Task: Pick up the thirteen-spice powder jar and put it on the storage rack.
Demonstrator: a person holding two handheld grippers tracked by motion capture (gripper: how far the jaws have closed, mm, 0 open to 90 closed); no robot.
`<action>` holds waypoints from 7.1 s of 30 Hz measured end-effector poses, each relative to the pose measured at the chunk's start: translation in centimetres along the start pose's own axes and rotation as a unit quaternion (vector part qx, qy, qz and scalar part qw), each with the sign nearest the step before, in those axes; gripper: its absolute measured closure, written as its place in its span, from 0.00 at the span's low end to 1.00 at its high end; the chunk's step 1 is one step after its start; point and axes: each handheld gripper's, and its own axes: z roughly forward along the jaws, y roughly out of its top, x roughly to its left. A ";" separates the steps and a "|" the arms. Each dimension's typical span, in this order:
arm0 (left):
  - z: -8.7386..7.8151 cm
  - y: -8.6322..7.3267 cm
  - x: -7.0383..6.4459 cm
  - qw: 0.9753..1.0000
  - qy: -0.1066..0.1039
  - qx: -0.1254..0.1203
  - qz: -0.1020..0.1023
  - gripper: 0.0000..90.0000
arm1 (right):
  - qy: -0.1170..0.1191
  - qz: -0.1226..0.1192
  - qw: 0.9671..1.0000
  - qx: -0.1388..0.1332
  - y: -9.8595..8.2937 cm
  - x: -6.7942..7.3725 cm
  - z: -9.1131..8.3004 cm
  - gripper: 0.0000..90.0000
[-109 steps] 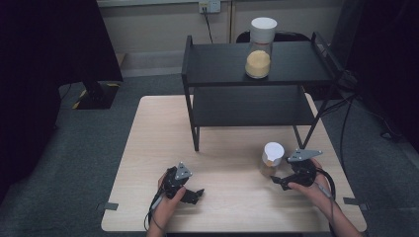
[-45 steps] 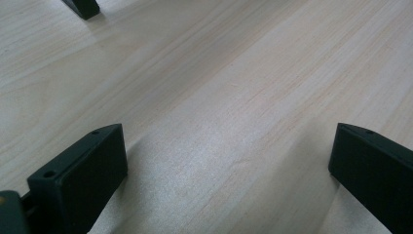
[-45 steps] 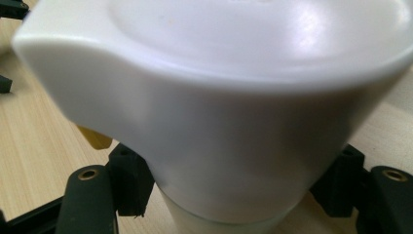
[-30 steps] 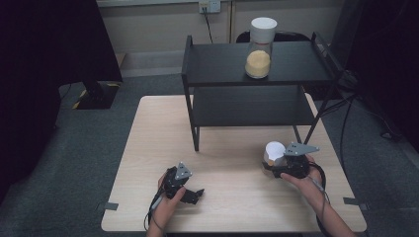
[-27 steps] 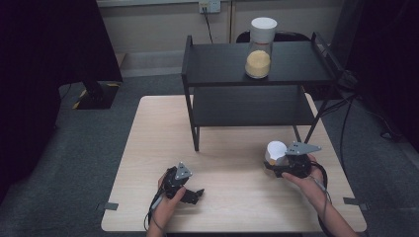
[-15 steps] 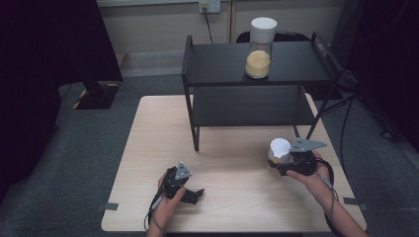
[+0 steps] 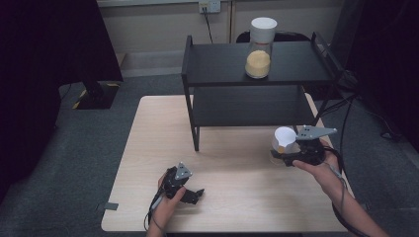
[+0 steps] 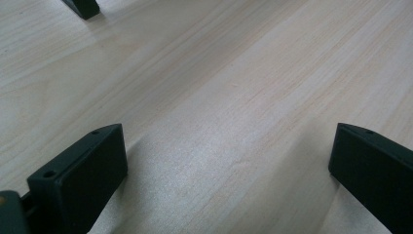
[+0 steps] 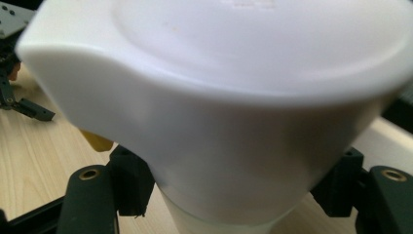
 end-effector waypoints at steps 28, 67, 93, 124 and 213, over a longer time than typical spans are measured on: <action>0.0 0.0 0.0 1.000 0.000 0.000 0.000 0.00 | 0.008 -0.007 1.000 -0.010 7.0 -1.3 -4.0 0.34; 0.0 0.0 0.0 1.000 0.000 0.000 0.000 0.00 | -0.001 -0.024 1.000 -0.019 15.2 -1.3 -7.2 0.34; 0.0 0.0 0.0 1.000 0.000 -0.001 -0.001 0.00 | -0.024 -0.023 0.999 -0.030 19.6 -1.5 -8.7 0.34; 0.0 0.0 -0.1 1.000 0.001 0.000 -0.002 0.00 | -0.097 0.026 0.995 -0.027 23.4 -4.0 -7.3 0.34; 0.0 0.0 -0.1 1.000 0.002 -0.001 -0.002 0.00 | -0.107 0.060 0.992 -0.043 18.4 -3.9 -8.3 0.01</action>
